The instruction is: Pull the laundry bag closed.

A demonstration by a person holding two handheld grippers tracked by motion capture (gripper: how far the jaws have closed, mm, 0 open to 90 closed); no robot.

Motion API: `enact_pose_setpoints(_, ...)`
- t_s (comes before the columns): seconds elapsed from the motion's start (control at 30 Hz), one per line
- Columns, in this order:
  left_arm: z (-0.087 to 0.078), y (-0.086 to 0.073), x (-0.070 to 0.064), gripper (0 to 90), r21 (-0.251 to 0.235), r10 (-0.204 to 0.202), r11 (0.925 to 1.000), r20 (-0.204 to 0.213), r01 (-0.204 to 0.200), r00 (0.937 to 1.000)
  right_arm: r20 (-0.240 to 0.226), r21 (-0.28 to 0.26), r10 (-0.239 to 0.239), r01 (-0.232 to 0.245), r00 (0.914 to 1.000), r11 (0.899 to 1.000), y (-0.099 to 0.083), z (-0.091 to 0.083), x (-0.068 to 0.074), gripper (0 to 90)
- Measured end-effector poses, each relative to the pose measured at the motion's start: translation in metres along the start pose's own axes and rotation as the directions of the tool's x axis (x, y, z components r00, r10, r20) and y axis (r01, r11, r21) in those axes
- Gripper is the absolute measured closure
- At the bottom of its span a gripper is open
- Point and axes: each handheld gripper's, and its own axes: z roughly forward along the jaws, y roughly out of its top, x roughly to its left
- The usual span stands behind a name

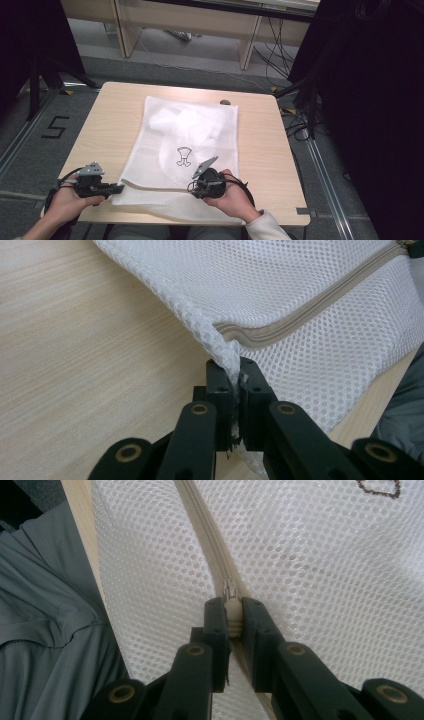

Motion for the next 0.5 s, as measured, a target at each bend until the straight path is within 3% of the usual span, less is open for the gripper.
enact_pose_setpoints(0.17,0.0011,-0.0008,-0.0002,85.1,-0.020,-0.004,0.9998,-0.002,0.003,1.0000,0.002,0.001,0.009,-0.009,1.0000,1.000,-0.0032,-0.0021,-0.0012,82.4)
enact_pose_setpoints(0.23,0.0000,0.0000,0.0003,85.2,0.001,0.000,1.0000,0.000,0.000,1.0000,0.003,-0.001,0.010,-0.010,0.9999,1.000,-0.0053,-0.0034,-0.0022,82.3)
enact_pose_setpoints(0.37,0.0011,-0.0007,-0.0002,85.2,-0.016,-0.003,0.9999,-0.003,0.003,1.0000,0.004,0.001,0.013,-0.013,0.9999,1.000,-0.0074,-0.0049,-0.0030,82.4)
enact_pose_setpoints(0.5,0.0001,-0.0001,0.0001,85.1,-0.001,0.000,1.0000,-0.001,0.000,1.0000,0.004,-0.003,0.016,-0.016,0.9999,1.000,-0.0094,-0.0063,-0.0043,82.3)
